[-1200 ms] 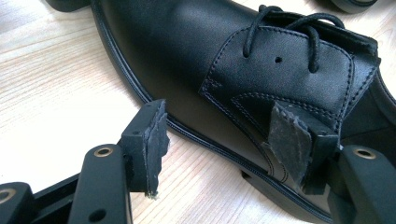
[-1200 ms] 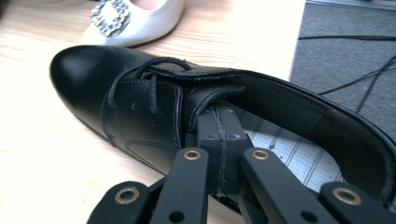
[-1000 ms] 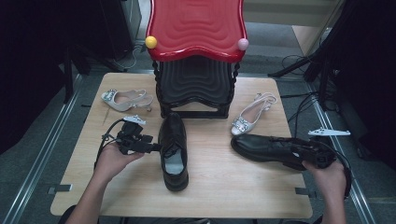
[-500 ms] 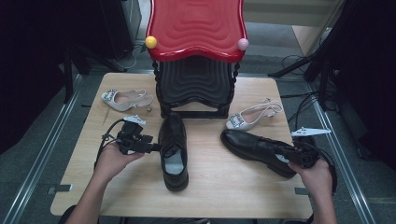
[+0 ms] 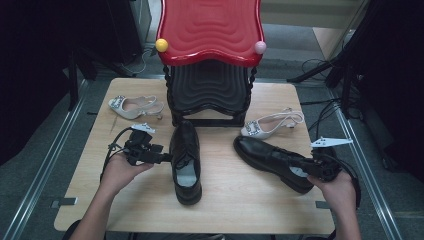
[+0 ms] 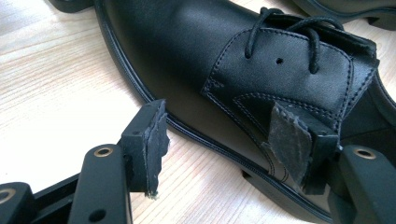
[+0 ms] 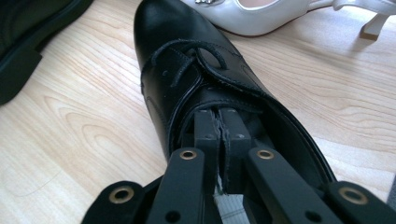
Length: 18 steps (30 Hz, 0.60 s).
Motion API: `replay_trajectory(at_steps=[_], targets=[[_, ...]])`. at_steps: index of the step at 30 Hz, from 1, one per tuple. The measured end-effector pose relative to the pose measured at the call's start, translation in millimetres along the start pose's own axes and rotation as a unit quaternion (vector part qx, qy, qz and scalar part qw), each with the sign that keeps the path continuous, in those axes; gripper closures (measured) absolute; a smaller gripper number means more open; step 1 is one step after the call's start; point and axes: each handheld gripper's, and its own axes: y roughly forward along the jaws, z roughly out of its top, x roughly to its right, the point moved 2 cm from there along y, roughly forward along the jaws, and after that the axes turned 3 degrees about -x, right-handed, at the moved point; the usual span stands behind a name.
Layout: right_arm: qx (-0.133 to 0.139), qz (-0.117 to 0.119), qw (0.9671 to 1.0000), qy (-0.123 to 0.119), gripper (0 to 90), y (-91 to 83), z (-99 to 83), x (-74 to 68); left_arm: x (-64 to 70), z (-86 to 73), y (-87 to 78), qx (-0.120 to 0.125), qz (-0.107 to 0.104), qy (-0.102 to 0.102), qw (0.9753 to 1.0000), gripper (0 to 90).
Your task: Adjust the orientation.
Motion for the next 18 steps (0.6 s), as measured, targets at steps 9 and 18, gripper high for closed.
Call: replay_trajectory(at_steps=[9,18], targets=[[0.021,0.044,0.9988,0.001,75.6,-15.6,-4.9,-8.1,-0.3,0.9,-2.7,0.002,0.002,0.001,1.0,37.6],[-0.009,0.049,0.9987,0.002,66.8,10.8,-4.3,-9.7,-1.2,0.5,-2.9,-0.001,0.002,0.001,1.0,37.6]])
